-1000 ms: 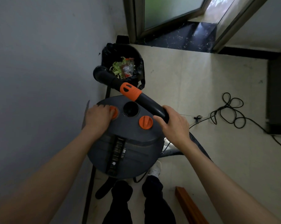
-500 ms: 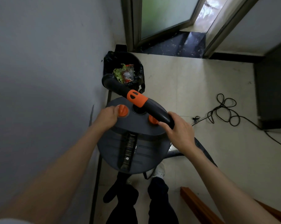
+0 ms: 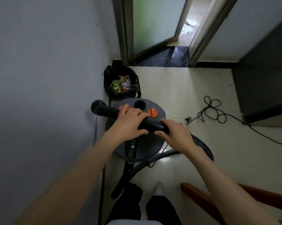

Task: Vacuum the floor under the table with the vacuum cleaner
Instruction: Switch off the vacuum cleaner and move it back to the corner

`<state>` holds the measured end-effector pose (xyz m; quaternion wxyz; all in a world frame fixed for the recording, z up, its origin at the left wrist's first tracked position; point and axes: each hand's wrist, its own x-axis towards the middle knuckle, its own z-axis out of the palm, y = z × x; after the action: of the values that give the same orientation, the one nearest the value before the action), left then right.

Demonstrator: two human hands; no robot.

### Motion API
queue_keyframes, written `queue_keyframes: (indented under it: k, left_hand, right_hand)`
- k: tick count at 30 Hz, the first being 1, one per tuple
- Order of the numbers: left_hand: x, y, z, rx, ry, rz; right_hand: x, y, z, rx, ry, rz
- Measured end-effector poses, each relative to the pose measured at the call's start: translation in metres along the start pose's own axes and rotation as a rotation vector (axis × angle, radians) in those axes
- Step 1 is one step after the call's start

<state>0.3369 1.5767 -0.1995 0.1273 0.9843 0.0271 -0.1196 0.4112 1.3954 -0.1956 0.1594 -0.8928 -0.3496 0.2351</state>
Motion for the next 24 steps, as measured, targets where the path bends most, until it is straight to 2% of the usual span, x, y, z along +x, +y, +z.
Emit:
queue_keyframes:
  k: [2,4,9,12,15,19,24]
  left_hand:
    - [-0.007,0.019,-0.008,0.046,-0.044,-0.011]
    - [-0.019,0.034,-0.010,-0.006,-0.016,-0.048]
    - [-0.072,0.072,0.006,-0.324,0.085,-0.188]
    - [-0.099,0.090,0.019,-0.558,0.140,-0.291]
    - [-0.115,0.105,0.018,-0.650,0.125,-0.367]
    - [-0.130,0.121,-0.005,-0.770,0.160,-0.407]
    - [-0.152,0.137,-0.034,-0.928,0.256,-0.393]
  right_hand:
    - [-0.013,-0.005,-0.008,-0.038,-0.009,-0.044]
    - [-0.028,-0.006,-0.017,-0.070,-0.010,-0.093]
    - [-0.079,0.018,-0.048,0.174,0.018,-0.076]
    - [-0.108,0.042,-0.060,0.160,0.059,-0.095]
    - [-0.127,0.055,-0.066,0.166,0.105,-0.111]
    - [-0.143,0.067,-0.070,0.093,0.223,-0.170]
    - [-0.151,0.078,-0.086,0.139,0.445,-0.054]
